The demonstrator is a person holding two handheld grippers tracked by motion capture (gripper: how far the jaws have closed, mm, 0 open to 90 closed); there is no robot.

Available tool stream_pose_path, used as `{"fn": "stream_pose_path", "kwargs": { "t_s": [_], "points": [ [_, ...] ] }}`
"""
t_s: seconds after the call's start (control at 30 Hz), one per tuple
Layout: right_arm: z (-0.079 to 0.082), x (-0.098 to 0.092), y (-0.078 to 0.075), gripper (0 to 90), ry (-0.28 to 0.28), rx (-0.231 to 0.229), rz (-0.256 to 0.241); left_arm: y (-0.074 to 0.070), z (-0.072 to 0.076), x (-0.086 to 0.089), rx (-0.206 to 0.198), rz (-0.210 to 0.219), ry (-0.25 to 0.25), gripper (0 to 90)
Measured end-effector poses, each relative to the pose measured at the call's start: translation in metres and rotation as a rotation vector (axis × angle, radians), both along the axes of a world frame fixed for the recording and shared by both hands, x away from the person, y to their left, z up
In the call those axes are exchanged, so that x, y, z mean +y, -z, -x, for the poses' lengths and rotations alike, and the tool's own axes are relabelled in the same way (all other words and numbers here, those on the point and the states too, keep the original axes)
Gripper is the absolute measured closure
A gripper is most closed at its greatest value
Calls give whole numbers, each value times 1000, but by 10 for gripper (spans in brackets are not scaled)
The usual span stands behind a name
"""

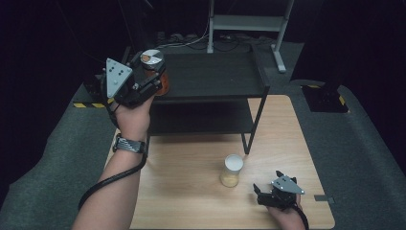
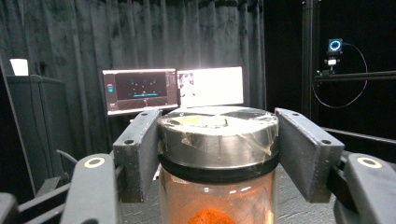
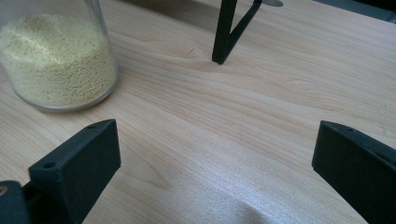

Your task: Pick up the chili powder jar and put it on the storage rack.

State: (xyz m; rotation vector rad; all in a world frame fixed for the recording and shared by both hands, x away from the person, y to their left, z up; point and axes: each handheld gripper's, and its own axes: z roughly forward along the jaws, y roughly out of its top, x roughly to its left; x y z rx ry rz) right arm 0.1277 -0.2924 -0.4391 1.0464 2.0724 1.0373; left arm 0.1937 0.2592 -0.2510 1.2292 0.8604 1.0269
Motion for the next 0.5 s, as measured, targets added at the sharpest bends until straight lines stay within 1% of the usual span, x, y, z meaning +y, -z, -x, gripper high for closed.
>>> {"fn": "stream_pose_path", "kwargs": {
  "t_s": [0.5],
  "points": [
    [0,0,0,4,0,-2,2,-1,-3,-2,8,-1,2,341]
  ]
}}
